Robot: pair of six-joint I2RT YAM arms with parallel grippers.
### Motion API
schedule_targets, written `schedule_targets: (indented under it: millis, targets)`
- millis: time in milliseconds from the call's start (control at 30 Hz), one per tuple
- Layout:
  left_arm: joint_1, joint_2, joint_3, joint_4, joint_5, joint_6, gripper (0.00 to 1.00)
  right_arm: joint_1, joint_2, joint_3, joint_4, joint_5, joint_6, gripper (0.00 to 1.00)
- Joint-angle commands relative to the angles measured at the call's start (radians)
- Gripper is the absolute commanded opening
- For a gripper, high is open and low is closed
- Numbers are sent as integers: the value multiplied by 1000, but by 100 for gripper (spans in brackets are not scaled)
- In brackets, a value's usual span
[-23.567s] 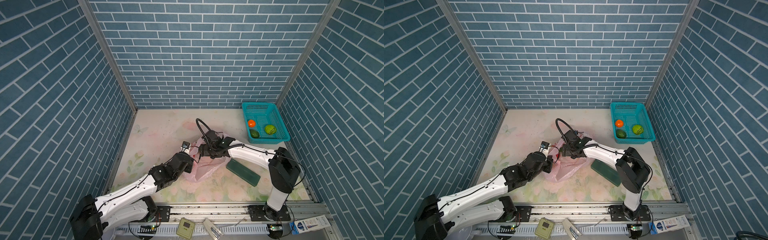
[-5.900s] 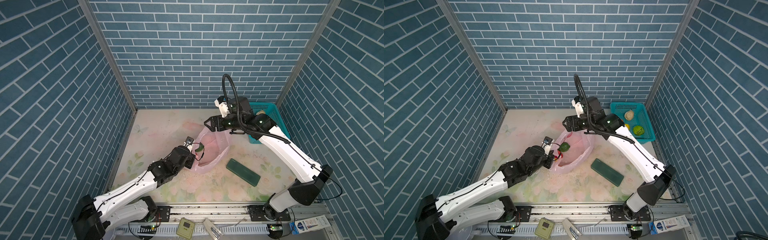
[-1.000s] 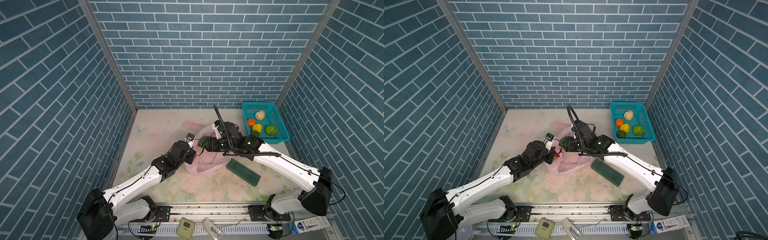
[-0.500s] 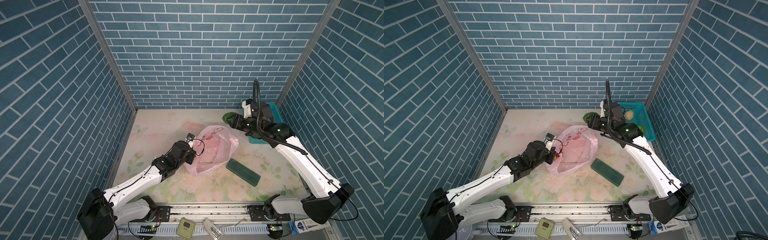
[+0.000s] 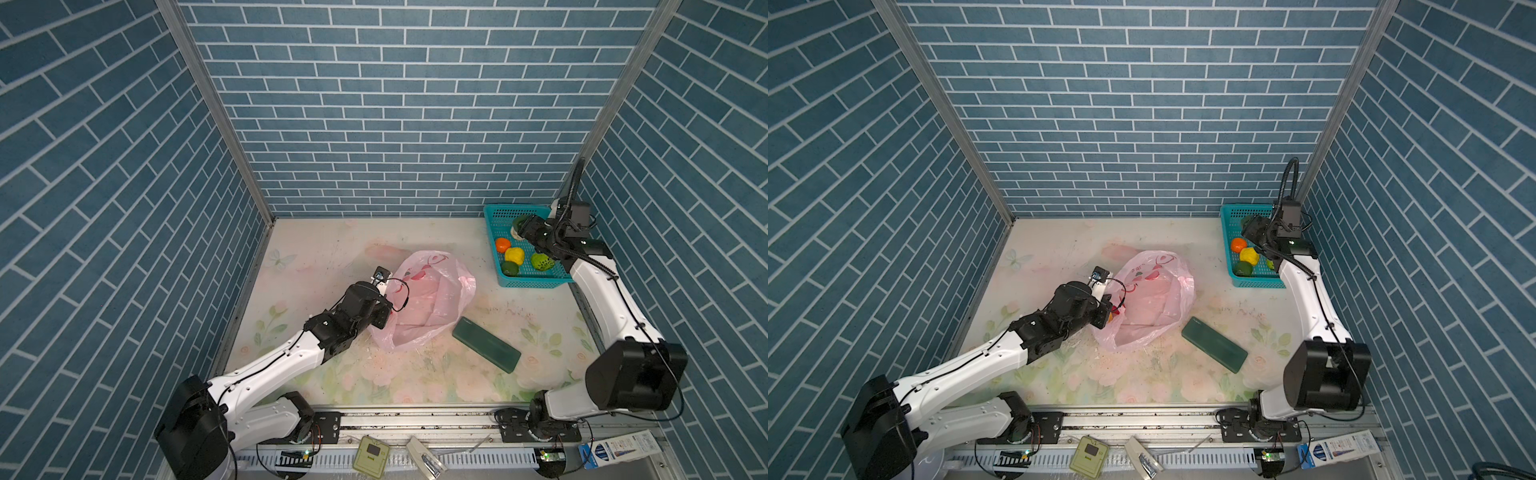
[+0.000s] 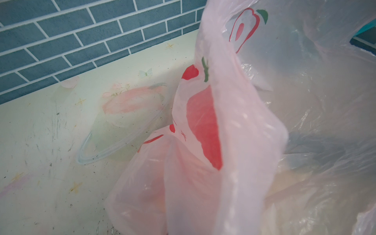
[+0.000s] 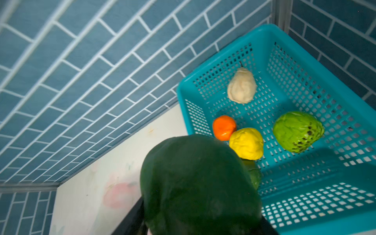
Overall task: Untie the knot of the plastic bag and take out the fruit
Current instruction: 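Lift the dark green lime out of the bag toward the teal basket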
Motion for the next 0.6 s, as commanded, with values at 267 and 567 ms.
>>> schedule_targets:
  millis: [267,567]
  targets:
    - [6,-3,21,-3,-4,7,0,-92,396,175,81,78,-123,55]
    - [6,-13,19,-12,-14,10,0,-104,463,216,50,155,-141,80]
